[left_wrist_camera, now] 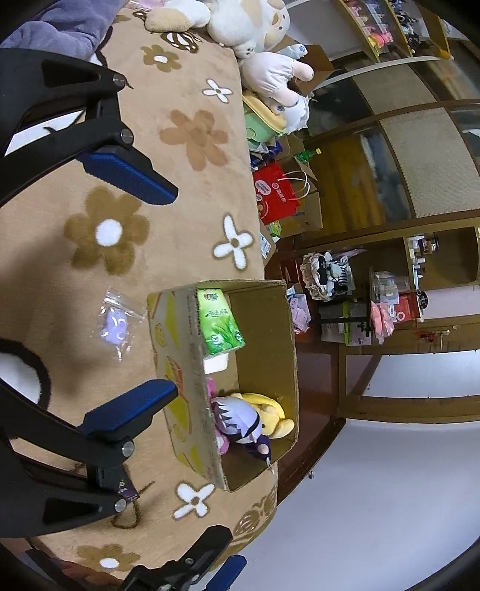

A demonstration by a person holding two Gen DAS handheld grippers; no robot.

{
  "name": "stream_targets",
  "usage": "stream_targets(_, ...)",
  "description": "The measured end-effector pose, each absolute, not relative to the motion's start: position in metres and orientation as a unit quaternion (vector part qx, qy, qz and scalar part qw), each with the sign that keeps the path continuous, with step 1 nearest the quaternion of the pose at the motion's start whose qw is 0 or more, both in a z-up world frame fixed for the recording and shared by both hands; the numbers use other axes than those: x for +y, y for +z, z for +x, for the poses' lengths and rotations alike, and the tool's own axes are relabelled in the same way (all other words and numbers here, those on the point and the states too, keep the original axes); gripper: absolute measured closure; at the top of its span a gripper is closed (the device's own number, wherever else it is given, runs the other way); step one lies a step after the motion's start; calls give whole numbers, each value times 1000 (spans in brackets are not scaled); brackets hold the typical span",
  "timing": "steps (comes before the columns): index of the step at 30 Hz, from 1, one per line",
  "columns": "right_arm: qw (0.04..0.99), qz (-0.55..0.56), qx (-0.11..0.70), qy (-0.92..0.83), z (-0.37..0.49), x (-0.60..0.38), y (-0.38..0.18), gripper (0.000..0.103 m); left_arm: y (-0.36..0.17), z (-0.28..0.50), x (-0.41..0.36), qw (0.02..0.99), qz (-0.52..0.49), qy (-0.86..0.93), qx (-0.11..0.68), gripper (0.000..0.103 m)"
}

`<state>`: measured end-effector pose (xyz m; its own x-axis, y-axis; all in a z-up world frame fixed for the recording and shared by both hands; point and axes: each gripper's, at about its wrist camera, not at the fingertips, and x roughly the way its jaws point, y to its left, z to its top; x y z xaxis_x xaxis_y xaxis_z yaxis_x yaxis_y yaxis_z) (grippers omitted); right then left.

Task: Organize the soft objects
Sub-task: 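Open both tools and withdraw them toward the remaining items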

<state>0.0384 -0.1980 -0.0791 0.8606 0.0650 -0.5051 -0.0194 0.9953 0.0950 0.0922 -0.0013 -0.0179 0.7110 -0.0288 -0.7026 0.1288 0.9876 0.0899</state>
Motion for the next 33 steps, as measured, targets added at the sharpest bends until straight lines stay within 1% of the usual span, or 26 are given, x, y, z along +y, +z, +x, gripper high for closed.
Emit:
stream_targets(2, 964, 33, 264, 19, 33, -196, -80, 7, -18, 88, 0, 922, 66, -42, 380, 8)
stream_targets(4, 963, 27, 266, 18, 29, -194, -81, 2, -18, 84, -1, 921, 70, -41, 380, 8)
stream_targets(5, 964, 27, 265, 18, 27, -194, -81, 2, -18, 82, -2, 921, 75, -40, 380, 8)
stream_targets(10, 962, 28, 270, 16, 23, -193, -84, 2, -19, 77, -8, 921, 99, -31, 374, 8)
stream_targets(26, 953, 31, 301, 10, 9, -193, -103, 2, -26, 68, -4, 913, 99, -26, 396, 8)
stream_targets(33, 948, 25, 316, 5, 9, -191, -112, 1, -35, 74, -5, 902, 105, -16, 418, 8)
